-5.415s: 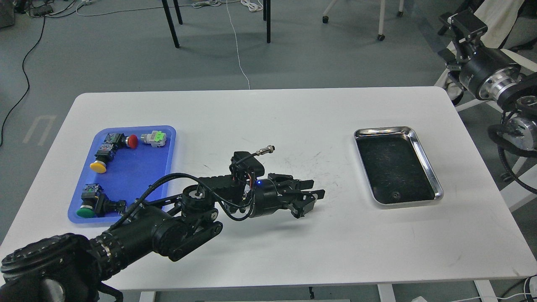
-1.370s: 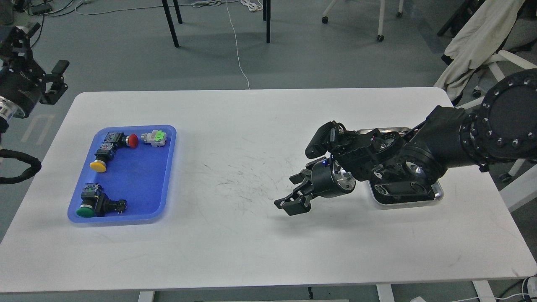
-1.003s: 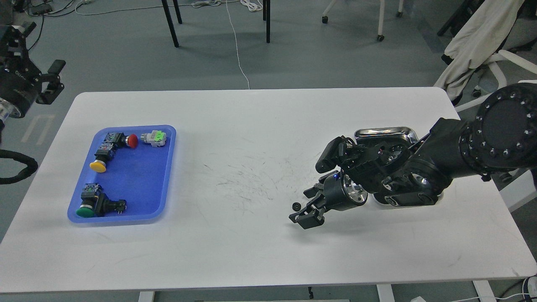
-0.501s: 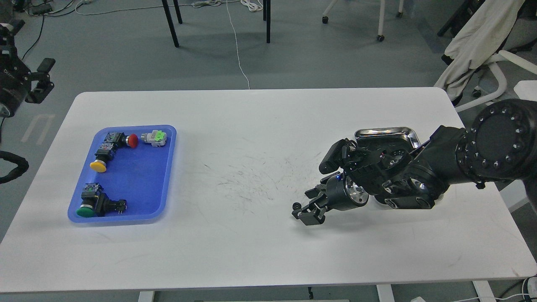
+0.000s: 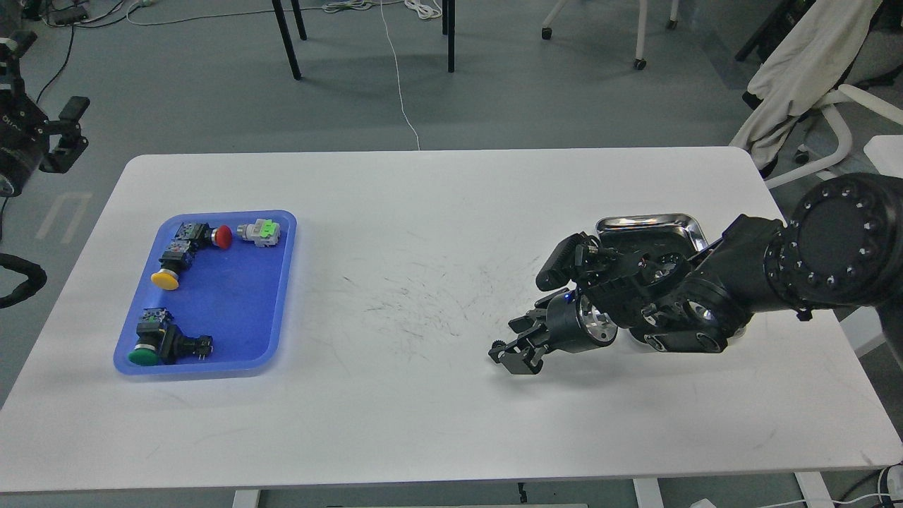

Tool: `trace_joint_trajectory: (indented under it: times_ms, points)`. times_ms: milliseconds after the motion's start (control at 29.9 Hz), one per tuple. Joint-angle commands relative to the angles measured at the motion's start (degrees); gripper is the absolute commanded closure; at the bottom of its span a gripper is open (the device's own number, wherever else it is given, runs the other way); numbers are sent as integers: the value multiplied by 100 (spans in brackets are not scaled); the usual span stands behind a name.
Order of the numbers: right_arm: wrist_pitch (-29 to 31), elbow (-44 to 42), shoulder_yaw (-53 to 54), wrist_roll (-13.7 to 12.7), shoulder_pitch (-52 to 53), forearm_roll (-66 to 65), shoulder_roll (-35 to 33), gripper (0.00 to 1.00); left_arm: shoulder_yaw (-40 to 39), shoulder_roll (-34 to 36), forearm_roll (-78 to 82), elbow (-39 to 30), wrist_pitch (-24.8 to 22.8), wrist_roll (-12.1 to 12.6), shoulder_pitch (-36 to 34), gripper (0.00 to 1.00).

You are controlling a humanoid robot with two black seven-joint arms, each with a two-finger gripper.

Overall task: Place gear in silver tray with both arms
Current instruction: 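Close the right gripper fingers around the black gear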

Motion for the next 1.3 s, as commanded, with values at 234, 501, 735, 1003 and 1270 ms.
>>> trace_joint_trajectory:
  times_ms: [234,501,735,1003,1270]
  points:
    - [-30,22,53,0,33,0,0,47,0,-1,-28,19,0,0,0,1]
    - [-3,48,44,0,43,-62,0,47,9,8,-46,27,0,0,9,1]
    - [-29,48,53,0,25,-53,0,47,9,8,-46,27,0,0,9,1]
    - [-38,40,53,0,-37,-62,0,51,9,8,-55,27,0,0,61,1]
    - [-82,22,53,0,-116,-88,0,57,0,-1,-63,27,0,0,70,1]
